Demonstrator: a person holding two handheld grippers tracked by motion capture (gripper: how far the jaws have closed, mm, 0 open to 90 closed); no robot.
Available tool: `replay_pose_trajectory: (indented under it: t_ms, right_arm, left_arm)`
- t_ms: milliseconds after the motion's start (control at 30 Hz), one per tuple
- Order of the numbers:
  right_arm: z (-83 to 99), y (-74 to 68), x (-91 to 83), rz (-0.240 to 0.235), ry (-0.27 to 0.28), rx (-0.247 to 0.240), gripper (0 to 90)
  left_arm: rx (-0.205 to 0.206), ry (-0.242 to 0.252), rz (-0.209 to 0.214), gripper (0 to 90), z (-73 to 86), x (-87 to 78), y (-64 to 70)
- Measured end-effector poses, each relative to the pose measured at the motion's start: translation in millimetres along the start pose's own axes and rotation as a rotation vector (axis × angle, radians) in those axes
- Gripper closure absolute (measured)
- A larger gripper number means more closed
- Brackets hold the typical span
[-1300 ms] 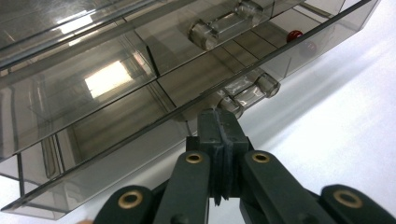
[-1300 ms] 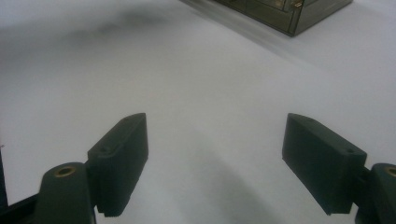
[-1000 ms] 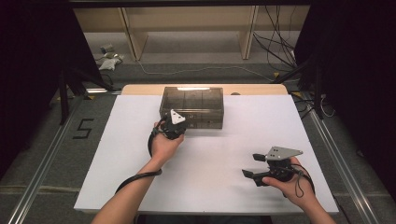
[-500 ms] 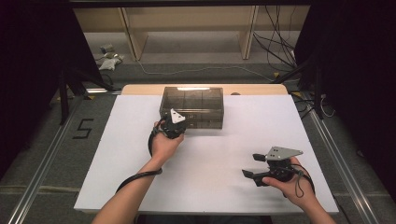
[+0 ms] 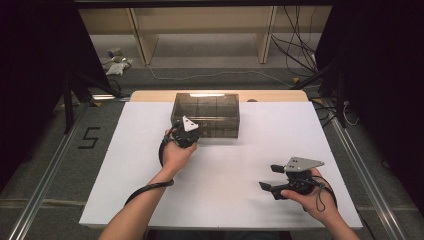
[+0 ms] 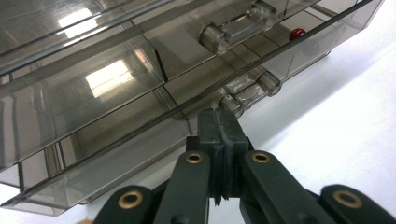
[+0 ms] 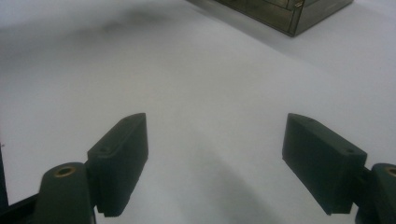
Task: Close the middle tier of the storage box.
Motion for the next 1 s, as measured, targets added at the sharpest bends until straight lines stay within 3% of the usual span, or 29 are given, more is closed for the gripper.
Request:
replay_pose_trajectory:
  t_ms: [1000]
  right_arm:
    - [0.2, 0.0, -0.2, -0.001, -0.003, 0.0, 23.3]
  left_arm:
    - [0.003, -0.001, -0.012, 89.9, -4.0, 3.2, -3.1]
Point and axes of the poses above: each handheld gripper's, and its own axes: x roughly forward along the jaws, z roughly out of its underside, y roughly to its right, the point moved 5 cm from there along x, roughly forward along the jaws, and after that the axes turned 8 degrees about y, right-handed, at the moved point
